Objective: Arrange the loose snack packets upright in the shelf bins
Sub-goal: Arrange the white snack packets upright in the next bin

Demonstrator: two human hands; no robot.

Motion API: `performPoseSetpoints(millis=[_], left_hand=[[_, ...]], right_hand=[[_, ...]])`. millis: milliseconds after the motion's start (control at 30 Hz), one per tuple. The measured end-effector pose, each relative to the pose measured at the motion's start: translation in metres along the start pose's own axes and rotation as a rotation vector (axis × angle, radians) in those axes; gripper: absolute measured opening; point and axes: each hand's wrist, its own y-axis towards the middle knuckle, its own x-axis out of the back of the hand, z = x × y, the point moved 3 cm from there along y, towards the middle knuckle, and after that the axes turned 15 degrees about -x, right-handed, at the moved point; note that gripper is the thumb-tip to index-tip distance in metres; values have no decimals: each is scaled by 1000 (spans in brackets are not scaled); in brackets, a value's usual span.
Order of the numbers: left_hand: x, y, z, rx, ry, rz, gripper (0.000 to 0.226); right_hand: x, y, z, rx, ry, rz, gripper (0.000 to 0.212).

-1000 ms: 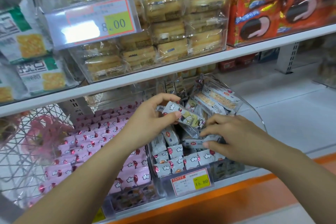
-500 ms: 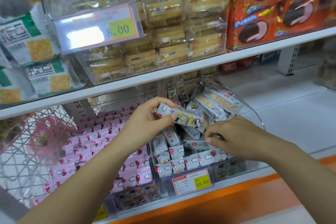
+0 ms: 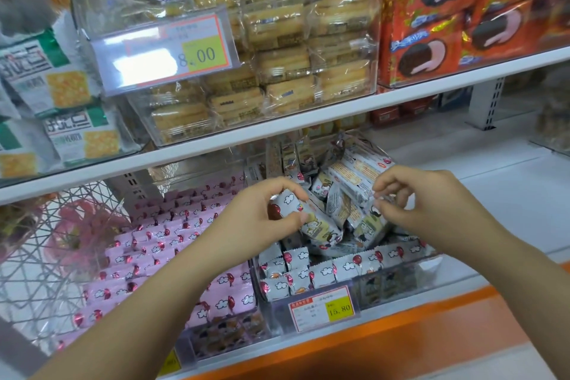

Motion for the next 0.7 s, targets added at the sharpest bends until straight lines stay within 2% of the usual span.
performPoseSetpoints(millis=[233,333,467,700], left_hand=[[-12,3,3,20,166,140,21],[-20,5,3,33,245,188,29],[-27,12,8,26,373,277,37],[-34,16,11,0,571,475,43]], right_hand=[[7,0,-3,-52,206,62,28],[-4,-2,0,-34,-6,159,15],[-24,-1,0,110,-479,202,25],[-21,0,-3,49,-342,248,14]])
